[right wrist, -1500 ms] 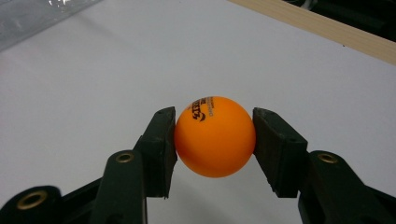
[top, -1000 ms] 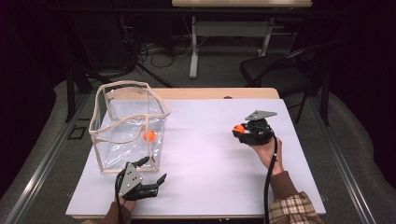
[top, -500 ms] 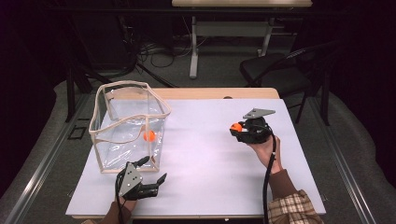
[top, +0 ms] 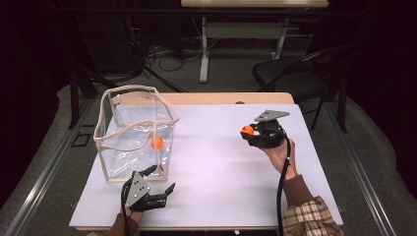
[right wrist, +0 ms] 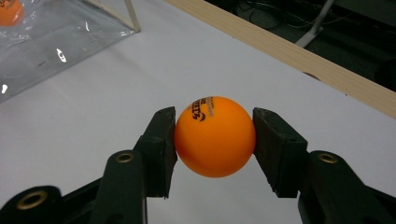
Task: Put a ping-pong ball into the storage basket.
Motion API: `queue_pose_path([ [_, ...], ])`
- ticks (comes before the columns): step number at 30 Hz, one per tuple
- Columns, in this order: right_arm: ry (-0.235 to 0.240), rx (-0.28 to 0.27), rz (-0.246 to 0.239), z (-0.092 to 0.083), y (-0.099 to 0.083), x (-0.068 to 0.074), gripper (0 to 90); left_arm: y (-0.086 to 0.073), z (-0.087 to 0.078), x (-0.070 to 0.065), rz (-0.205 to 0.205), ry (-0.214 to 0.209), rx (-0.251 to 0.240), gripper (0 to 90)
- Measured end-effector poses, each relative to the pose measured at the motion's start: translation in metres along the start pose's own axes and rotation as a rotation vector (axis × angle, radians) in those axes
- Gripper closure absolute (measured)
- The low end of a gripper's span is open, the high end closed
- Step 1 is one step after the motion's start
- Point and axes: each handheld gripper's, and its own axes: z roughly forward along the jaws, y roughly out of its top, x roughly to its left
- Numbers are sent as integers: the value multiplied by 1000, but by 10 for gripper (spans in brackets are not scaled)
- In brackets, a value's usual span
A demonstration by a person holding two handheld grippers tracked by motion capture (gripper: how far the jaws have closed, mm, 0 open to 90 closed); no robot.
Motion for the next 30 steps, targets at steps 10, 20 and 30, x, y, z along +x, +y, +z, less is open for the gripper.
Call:
queue_pose_path([
  [10,27,-17,-4,7,10,5,512,1,1,-1,1,-6,-2,157],
  [20,40,-34,-13,12,19,10,512,0,0,-1,2,-5,-1,157],
  [30,67,-32,-19,22,25,15,513,0,-2,-1,-1,1,0,157],
])
